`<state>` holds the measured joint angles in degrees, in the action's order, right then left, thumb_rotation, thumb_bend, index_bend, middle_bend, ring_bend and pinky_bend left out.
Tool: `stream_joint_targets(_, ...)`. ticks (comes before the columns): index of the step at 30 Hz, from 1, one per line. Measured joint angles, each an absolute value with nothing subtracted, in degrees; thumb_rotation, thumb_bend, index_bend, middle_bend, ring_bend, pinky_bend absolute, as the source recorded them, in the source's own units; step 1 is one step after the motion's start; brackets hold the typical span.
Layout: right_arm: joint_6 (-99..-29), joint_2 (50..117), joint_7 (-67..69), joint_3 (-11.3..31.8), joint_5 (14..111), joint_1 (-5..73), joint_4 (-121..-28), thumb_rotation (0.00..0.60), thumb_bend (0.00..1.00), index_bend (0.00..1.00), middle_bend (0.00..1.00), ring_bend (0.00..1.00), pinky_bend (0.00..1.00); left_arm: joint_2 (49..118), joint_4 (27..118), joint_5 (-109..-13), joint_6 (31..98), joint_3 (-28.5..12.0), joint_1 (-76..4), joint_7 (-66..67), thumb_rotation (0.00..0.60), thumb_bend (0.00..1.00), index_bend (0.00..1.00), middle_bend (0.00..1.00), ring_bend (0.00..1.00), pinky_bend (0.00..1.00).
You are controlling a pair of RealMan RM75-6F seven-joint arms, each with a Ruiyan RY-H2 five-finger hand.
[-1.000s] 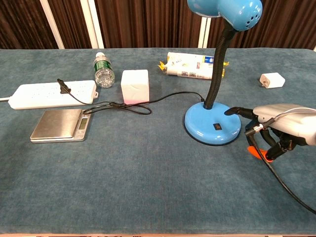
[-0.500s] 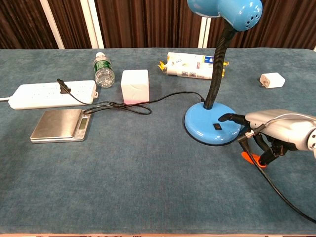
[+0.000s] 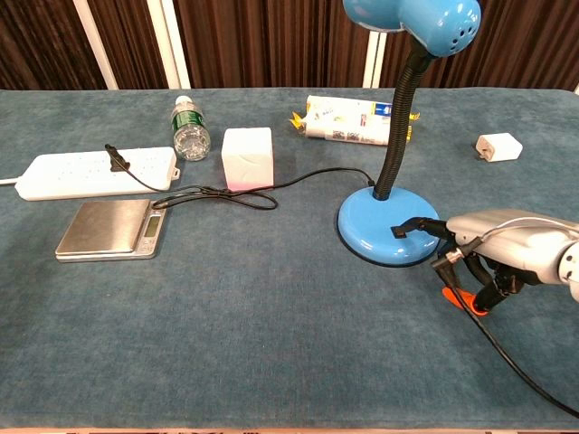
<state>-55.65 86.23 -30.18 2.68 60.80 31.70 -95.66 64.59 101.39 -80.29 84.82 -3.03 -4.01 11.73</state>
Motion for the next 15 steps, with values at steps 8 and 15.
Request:
stream_joint_targets(8, -55.43, 86.23, -30.62, 1.67, 60.22, 32.06, -95.64, 0.6, 0.5, 0.11, 0.56, 0.69, 0.99, 64.61, 101.34, -80.3, 84.9, -3.05, -4.0, 11.77, 0.6, 0.46, 0.17, 0.04, 0.0, 0.0)
stream_joint_targets(15, -55.2, 86.34, -31.61, 1.14, 59.13, 32.5, -95.56, 0.6, 0.5, 0.11, 0.56, 0.68, 1.0, 64.62, 101.26, -80.32, 84.92, -3.05, -4.0, 11.68, 0.6, 0.46, 0.17, 0.04, 0.0, 0.0)
